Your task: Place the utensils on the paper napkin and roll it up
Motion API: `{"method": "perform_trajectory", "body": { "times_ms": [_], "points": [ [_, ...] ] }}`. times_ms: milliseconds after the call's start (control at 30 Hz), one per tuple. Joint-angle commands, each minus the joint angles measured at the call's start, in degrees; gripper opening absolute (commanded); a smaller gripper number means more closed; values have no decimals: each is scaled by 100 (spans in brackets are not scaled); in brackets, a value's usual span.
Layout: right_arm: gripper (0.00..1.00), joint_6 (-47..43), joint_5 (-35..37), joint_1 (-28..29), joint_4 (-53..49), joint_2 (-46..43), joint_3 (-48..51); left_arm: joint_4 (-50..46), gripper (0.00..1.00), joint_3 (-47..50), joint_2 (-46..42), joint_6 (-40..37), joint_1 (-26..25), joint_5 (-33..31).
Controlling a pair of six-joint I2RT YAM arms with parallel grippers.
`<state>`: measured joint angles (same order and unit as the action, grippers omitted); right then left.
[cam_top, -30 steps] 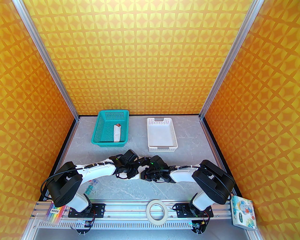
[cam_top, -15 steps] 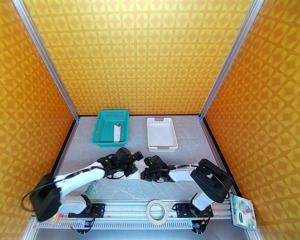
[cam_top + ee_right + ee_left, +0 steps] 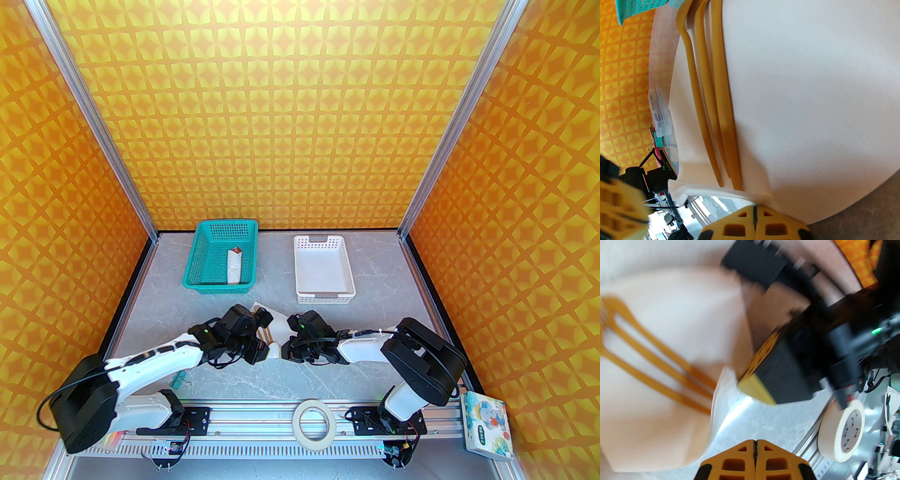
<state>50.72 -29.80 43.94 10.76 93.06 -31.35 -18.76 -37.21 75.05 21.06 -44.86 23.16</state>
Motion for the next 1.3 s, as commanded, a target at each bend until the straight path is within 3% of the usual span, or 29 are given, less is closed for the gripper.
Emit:
{"method": "perform_trajectory", "body": {
  "times_ms": [0, 500, 1267],
  "points": [
    [0, -107, 279, 66, -440, 141, -25, 236, 0, 38, 109, 156, 39, 88],
    [0, -185, 326, 112, -637, 179, -141, 305, 0, 168, 549, 229, 39, -529],
    [0, -365, 268, 114, -797, -185, -486, 536, 0, 547, 801, 398, 39, -760]
  ]
}}
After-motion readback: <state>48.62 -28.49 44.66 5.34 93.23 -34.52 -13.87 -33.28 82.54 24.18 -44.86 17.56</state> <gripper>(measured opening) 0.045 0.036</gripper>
